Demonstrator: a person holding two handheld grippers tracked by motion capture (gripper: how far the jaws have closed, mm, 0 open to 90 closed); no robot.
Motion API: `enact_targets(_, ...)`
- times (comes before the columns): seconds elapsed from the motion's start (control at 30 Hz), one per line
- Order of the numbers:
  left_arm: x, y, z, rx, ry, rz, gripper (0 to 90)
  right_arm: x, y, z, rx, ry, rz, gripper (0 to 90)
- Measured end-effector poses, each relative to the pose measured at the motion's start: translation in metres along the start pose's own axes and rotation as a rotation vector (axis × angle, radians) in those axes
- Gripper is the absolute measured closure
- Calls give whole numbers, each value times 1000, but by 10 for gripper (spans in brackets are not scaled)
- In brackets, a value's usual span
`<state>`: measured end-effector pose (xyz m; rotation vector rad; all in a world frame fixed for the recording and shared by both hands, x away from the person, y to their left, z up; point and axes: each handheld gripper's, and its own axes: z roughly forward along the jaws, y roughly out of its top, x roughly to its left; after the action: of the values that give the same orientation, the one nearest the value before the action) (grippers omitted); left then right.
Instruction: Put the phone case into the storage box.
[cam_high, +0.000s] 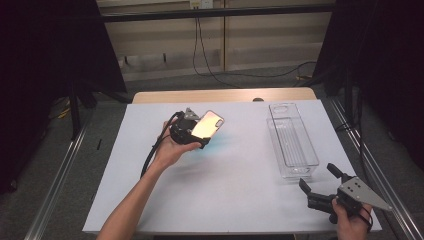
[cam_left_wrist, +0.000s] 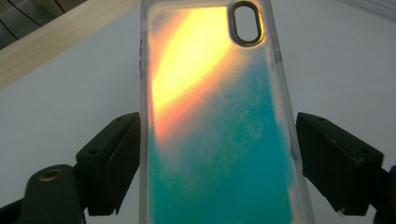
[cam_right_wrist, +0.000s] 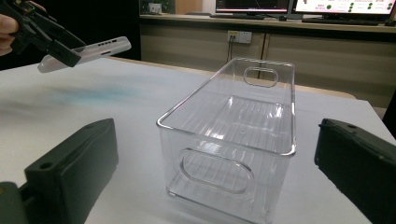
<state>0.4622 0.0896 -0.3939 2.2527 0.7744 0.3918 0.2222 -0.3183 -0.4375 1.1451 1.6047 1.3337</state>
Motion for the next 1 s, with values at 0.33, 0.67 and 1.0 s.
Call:
enact_targets(0.33,-2,-15,-16,-28,17,-12,169,1,1,2,6,-3,1,0)
enact_targets(0.67,-13,-27,-31,-41,45,11,170,9,3,8,31,20,-14,0)
enact_targets(1.0,-26,-42,-45,-56,55,32,170,22,12,16,37,3,-7,0)
